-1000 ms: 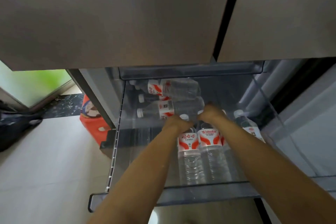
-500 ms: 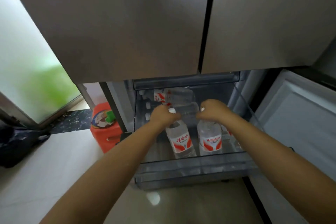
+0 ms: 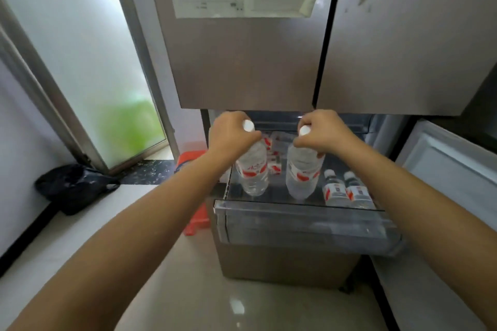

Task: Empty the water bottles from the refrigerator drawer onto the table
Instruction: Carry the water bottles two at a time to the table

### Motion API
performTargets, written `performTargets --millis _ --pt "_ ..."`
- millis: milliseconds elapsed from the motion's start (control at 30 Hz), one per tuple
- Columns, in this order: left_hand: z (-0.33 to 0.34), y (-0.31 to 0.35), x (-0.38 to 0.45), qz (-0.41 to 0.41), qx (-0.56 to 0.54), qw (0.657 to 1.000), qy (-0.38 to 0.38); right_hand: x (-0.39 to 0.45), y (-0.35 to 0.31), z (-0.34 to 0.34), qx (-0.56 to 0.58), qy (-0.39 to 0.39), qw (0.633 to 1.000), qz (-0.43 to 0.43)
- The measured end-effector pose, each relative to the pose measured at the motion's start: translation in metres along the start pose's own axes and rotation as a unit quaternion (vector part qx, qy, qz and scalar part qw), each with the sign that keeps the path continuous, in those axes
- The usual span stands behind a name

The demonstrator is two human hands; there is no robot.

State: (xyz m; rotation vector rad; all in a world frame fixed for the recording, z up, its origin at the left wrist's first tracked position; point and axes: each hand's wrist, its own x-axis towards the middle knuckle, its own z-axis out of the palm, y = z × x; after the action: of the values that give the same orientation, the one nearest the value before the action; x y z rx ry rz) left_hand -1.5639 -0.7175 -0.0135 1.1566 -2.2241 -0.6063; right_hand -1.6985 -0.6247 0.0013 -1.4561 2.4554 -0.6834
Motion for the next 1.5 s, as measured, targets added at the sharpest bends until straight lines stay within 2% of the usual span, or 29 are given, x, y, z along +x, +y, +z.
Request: performTargets --millis 100,200,500,733,900,1200,1400,1500 --pt "-0.036 0.005 -0.027 -0.009 0.020 0.996 0.091 -0.021 -0.033 -0.008 0.050 0.048 0.996 -0.060" --pt "-0.068 -0.001 -0.063 -0.027 0.041 0.988 0.144 -0.046 -0.061 0.000 0.094 0.045 0.987 -0.120" --pt "-0.170 -0.074 -0.209 -0.200 0.122 0.959 0.157 -0.134 -0.179 0.066 0.127 -0.158 0.943 -0.262" --pt "-0.265 -0.164 -0.353 -0.344 0.153 0.907 0.188 -0.226 -0.312 0.143 0.073 -0.268 0.882 -0.381" --pt "-0.344 -0.233 -0.453 -0.407 0.167 0.875 0.201 -0.305 -0.424 0.215 0.061 -0.334 0.836 -0.431" --pt "-0.484 -0.342 -0.603 -0.509 0.191 0.799 0.257 -0.439 -0.603 0.322 0.111 -0.371 0.792 -0.472" --pt "-0.548 -0.412 -0.670 -0.566 0.184 0.743 0.305 -0.495 -0.697 0.385 0.098 -0.387 0.769 -0.499" --pt "-0.578 -0.449 -0.692 -0.589 0.176 0.725 0.310 -0.517 -0.744 0.415 0.068 -0.404 0.742 -0.530"
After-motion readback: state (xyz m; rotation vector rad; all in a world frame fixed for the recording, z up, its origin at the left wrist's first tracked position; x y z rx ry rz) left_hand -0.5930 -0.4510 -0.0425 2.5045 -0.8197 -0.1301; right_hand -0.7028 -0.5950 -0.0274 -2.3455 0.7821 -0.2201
